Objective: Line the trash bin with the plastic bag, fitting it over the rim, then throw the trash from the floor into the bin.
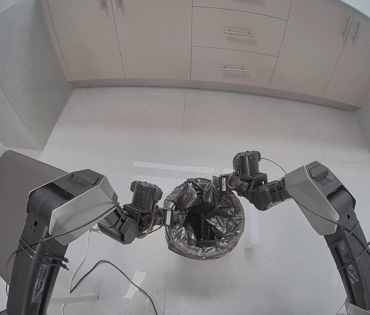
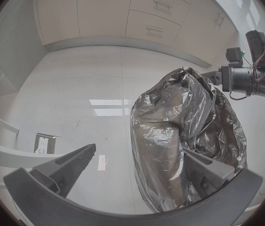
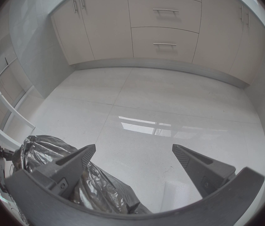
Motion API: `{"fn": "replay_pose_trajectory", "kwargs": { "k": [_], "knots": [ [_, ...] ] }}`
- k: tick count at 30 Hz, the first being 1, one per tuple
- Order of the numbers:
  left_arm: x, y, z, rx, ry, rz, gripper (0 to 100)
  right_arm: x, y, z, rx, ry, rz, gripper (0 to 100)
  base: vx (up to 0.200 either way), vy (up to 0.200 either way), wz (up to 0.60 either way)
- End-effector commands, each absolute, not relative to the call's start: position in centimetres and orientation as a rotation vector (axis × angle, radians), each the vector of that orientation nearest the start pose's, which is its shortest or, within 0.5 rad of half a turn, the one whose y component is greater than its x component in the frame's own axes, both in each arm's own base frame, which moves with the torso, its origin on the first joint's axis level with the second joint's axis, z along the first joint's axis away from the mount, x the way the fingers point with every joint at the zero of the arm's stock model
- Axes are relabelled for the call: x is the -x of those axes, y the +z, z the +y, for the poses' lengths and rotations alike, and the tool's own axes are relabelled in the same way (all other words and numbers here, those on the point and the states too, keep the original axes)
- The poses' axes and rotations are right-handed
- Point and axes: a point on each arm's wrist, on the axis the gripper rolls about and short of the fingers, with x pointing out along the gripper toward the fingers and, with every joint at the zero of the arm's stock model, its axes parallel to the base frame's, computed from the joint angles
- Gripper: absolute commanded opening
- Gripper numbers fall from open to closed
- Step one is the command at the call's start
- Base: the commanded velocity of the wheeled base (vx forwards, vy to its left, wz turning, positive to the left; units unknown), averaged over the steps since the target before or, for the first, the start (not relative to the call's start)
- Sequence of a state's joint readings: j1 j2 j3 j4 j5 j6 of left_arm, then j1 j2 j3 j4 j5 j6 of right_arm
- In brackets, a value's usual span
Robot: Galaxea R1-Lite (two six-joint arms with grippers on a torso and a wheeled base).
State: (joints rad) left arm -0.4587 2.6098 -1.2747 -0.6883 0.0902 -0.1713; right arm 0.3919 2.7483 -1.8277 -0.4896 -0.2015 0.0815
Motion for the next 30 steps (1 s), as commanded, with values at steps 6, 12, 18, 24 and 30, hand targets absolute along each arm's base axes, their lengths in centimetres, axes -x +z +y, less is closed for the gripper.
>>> {"fn": "replay_pose_trajectory", "kwargs": {
  "k": [6, 12, 18, 24, 30],
  "knots": [
    [-40.9, -6.2, -19.9, -0.01, -0.298, 0.653, 100, -50.1, -2.0, 19.2, 0.041, 0.147, 0.417, 100, 0.0, 0.0, 0.0],
    [-40.7, -4.2, -19.9, 0.029, -0.295, 0.627, 100, -49.3, 2.4, 18.8, 0.028, 0.12, 0.367, 100, 0.0, 0.0, 0.0],
    [-39.9, -2.6, -20.1, 0.033, -0.312, 0.609, 100, -45.4, 4.7, 20.8, 0.052, 0.193, 0.405, 100, 0.0, 0.0, 0.0],
    [-39.5, -2.7, -20.3, 0.036, -0.322, 0.593, 100, -42.0, 3.5, 22.7, 0.09, 0.281, 0.483, 100, 0.0, 0.0, 0.0],
    [-39.5, -2.5, -20.6, 0.039, -0.329, 0.582, 100, -41.8, 2.6, 23.4, 0.099, 0.299, 0.475, 100, 0.0, 0.0, 0.0]
  ]
}}
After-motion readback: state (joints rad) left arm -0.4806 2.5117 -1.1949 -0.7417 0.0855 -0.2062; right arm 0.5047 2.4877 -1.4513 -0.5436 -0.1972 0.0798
